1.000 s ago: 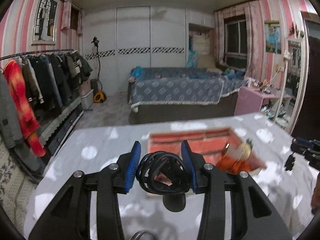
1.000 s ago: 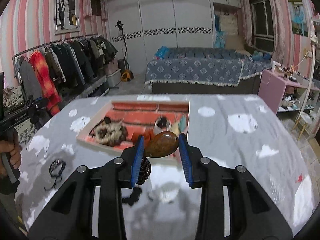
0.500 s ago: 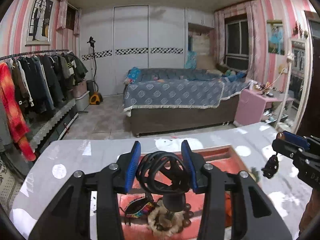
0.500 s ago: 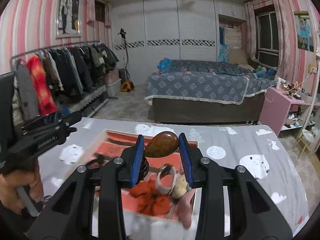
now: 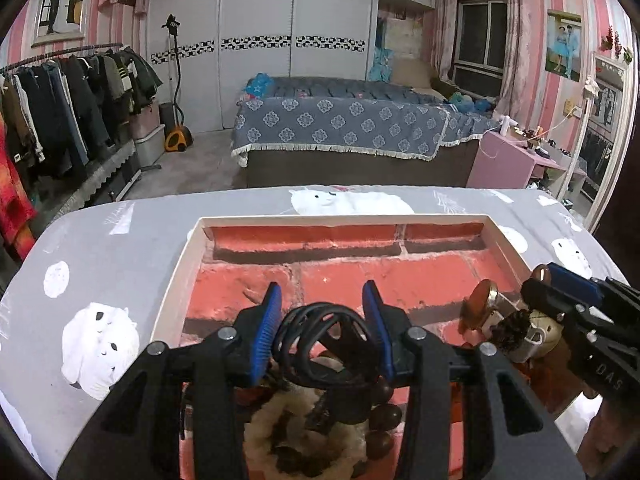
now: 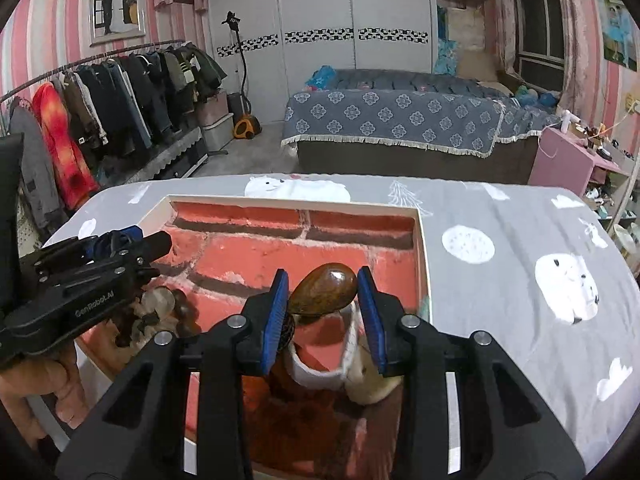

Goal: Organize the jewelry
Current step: 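Carry the cord bracelet and brown clip into the red tray and open both tools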

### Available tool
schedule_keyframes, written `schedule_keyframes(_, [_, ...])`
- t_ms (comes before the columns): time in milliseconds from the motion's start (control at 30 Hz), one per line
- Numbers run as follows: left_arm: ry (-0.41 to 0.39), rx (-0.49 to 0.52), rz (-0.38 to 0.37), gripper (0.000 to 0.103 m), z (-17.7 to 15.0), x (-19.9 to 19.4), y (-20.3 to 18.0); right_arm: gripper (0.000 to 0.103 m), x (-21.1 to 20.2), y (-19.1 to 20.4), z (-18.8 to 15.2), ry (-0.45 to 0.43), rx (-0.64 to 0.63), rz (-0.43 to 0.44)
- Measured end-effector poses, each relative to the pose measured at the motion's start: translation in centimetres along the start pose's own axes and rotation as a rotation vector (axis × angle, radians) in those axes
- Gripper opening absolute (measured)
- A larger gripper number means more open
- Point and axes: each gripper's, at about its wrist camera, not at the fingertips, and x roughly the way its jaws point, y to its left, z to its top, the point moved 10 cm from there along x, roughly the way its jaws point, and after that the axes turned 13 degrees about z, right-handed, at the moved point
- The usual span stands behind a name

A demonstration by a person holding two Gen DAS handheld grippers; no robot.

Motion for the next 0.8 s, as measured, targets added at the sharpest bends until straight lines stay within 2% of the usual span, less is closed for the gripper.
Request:
schedule_keyframes(100, [0.000, 0.026, 0.032, 0.042, -0.6, 0.7, -0.4, 0.036, -0.5, -0.5, -0.7, -0.020, 0.008, -0.014])
schedule_keyframes(267, [0.031, 0.017, 0.027, 0.042, -1.7, 2.0, -0.7, 0.036, 0.2, 0.0, -1.1, -0.013, -0.049, -0.048])
schedule_keyframes(433, [0.004, 0.029, 0.050, 0.042, -1.7, 1.9, -0.8, 0.036, 1.4, -0.3, -1.9, 0.009, -0.057, -0.041])
schedule_keyframes(800, [0.004, 0.022, 0.058, 0.042, -2.0, 2.0, -0.6, 0.036, 1.9, -0.3, -2.4, 0.027, -0.070, -0.031])
